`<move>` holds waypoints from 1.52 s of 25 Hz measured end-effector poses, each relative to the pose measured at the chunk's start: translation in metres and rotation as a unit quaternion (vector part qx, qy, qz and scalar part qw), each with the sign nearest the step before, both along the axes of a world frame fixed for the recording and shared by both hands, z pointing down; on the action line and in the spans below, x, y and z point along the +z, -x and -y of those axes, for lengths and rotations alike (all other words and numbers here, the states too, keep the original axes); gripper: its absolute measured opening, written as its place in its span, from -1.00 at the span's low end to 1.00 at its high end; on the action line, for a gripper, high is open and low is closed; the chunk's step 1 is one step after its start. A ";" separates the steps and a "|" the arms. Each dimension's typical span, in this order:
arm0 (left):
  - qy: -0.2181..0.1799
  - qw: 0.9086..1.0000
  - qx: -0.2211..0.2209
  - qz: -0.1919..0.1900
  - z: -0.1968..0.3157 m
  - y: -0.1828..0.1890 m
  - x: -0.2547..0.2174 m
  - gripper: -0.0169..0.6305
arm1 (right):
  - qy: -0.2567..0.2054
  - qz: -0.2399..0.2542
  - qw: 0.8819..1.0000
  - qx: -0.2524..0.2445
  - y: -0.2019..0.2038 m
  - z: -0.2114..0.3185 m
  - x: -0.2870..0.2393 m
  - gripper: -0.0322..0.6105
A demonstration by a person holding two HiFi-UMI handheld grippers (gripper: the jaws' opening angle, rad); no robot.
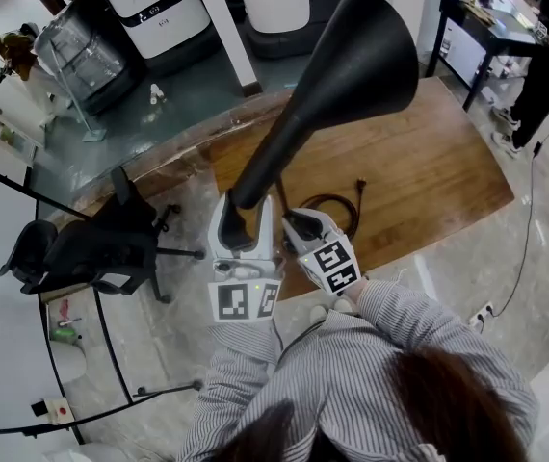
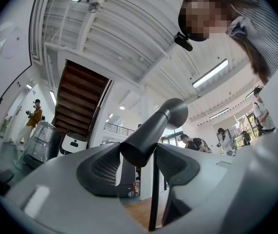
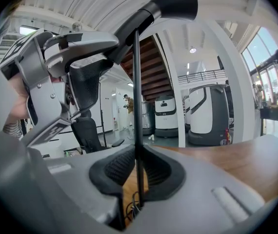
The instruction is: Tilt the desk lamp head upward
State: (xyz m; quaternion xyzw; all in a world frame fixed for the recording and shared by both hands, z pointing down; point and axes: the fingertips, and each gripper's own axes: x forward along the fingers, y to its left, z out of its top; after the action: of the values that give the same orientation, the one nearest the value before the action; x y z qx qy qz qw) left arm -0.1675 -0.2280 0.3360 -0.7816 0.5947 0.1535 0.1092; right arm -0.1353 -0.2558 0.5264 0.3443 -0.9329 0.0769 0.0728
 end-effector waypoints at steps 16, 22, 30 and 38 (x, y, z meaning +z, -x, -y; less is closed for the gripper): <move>0.040 0.998 -0.028 0.038 -0.011 0.008 0.013 -0.22 | -0.046 -0.011 0.999 -0.023 -0.010 -0.010 -0.025 -0.75; 0.086 0.996 -0.008 0.013 -0.020 0.005 0.045 -0.23 | -0.077 -0.013 0.997 -0.019 -0.029 -0.024 -0.051 -0.75; 0.124 0.992 0.019 0.026 -0.031 -0.020 0.073 -0.45 | -0.094 -0.008 0.995 -0.037 -0.043 -0.048 -0.071 -0.82; 0.148 0.985 0.057 0.061 -0.040 -0.042 0.092 -0.93 | -0.101 0.021 0.995 -0.016 -0.056 -0.056 -0.091 -0.89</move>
State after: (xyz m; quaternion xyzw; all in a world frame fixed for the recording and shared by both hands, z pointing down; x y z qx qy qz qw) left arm -0.1256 -0.1877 0.4285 -0.8297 0.5575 0.0212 0.0194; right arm -0.0796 -0.1994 0.4358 0.3333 -0.9425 -0.0120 0.0196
